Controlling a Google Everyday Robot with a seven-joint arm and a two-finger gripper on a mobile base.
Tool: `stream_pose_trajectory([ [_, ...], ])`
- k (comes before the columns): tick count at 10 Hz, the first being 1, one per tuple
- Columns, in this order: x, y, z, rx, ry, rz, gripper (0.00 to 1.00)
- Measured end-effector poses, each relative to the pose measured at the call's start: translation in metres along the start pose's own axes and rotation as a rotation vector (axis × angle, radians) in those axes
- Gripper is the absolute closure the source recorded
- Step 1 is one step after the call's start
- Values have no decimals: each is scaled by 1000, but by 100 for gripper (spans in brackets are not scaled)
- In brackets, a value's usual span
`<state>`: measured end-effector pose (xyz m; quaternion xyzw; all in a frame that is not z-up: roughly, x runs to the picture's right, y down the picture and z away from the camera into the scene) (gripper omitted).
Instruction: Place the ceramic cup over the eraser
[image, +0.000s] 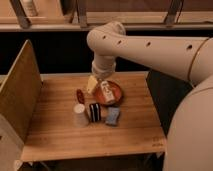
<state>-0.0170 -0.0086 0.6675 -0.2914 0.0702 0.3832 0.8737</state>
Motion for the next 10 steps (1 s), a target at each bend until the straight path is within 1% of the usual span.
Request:
stream_pose_trajectory([
  [1, 5, 8, 3, -14, 8, -77, 20],
  [2, 17, 6, 2, -15, 22, -188, 20],
  [4, 39, -13, -6, 11, 47, -349, 20],
  [5, 44, -17, -8, 14, 54, -407, 20],
  [6, 46, -19, -9, 20, 57, -448, 20],
  [7, 48, -20, -10, 20, 61, -470, 20],
  [8, 51, -19, -5, 5, 65, -477, 20],
  [10, 51, -3, 20, -72, 72, -514, 20],
])
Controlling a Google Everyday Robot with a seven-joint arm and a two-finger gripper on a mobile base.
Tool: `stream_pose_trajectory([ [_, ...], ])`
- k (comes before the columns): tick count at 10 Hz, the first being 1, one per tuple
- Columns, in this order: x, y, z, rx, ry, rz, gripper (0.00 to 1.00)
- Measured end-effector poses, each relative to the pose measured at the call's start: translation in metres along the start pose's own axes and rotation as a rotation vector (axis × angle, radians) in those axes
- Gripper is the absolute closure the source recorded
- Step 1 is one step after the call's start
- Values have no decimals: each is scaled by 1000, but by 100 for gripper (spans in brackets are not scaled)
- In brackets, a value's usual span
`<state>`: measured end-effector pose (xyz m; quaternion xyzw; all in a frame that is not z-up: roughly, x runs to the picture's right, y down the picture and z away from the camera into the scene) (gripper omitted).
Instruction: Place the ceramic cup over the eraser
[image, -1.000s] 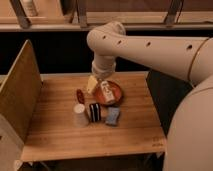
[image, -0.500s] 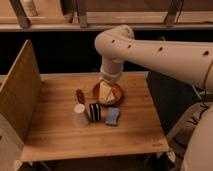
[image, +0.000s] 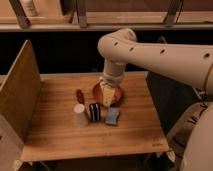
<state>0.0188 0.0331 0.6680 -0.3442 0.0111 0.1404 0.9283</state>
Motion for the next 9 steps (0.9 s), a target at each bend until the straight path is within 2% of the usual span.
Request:
stream_pose_trajectory([
  [2, -16, 10, 33, -94, -22, -80, 20],
  [4, -25, 6, 52, -142, -11, -152, 20],
  [7, -50, -9, 70, -171, 23, -312, 20],
  [9, -78, -13, 85, -192, 2, -416, 20],
])
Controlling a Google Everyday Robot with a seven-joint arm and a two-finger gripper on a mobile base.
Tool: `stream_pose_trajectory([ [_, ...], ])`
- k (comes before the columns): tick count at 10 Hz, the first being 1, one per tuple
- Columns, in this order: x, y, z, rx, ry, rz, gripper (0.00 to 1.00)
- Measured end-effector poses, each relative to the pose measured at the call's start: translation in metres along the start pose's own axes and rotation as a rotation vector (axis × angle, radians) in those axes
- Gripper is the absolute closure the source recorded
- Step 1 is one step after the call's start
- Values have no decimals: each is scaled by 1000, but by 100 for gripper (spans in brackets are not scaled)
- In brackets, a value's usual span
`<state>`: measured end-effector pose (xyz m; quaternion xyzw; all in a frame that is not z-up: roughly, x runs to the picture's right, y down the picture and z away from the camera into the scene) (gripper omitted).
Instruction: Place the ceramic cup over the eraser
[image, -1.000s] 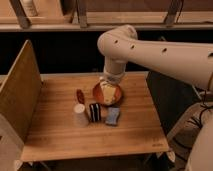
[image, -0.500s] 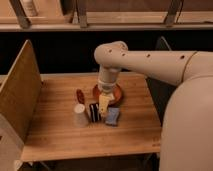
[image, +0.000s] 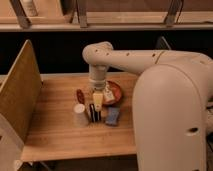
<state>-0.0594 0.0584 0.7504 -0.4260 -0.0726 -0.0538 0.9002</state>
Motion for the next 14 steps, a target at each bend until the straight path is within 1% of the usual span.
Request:
stream_pose_trajectory([
  [2, -25, -11, 10, -9, -16, -76, 20],
  [4, -22, -12, 10, -7, -17, -73, 20],
  [6, -25, -12, 9, -6, -16, -78, 20],
  [7, -22, -12, 7, 3, -2, -82, 20],
  [8, -19, -14, 5, 14, 24, -93, 20],
  [9, -23, -17, 4, 29, 88, -147, 20],
  [10, -31, -20, 5, 43, 165, -222, 20],
  [11, -42, -23, 6, 53, 221, -286, 20],
  [12, -55, -26, 10, 62, 263, -352, 20],
  [13, -76, -29, 16, 80, 281, -417, 20],
  [14, -91, -30, 22, 89, 273, -448, 20],
])
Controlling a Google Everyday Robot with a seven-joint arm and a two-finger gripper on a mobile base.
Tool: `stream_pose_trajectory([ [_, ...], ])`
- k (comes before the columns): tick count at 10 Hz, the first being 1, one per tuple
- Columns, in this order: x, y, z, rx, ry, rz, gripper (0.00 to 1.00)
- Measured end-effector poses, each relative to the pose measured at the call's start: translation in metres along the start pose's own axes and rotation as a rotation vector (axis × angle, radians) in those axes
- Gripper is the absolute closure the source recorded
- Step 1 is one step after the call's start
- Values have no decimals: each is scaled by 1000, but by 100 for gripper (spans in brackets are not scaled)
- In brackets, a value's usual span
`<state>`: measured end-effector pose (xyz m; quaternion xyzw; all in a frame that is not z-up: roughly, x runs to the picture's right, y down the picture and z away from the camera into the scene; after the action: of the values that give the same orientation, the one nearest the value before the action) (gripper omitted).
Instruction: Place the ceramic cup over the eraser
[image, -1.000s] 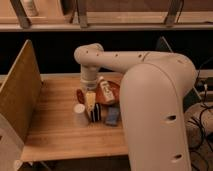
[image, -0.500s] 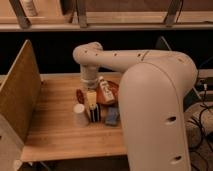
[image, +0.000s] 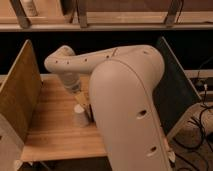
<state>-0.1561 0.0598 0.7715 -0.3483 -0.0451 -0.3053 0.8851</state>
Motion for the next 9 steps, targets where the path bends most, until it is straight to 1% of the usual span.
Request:
stream_pose_trajectory([
  [1, -20, -8, 4, 18, -17, -30, 20],
  [2, -32, -11, 8, 27, -34, -35, 20],
  [3, -42, -10, 13, 31, -57, -34, 20],
  [4, -51, -8, 17, 40, -88, -19, 20],
  [5, -52, -3, 22, 54, -114, 7, 20],
  [6, -50, 2, 25, 65, -131, 27, 20],
  [7, -48, 4, 27, 73, -138, 40, 20],
  [9, -29, 12, 31, 92, -139, 74, 20],
])
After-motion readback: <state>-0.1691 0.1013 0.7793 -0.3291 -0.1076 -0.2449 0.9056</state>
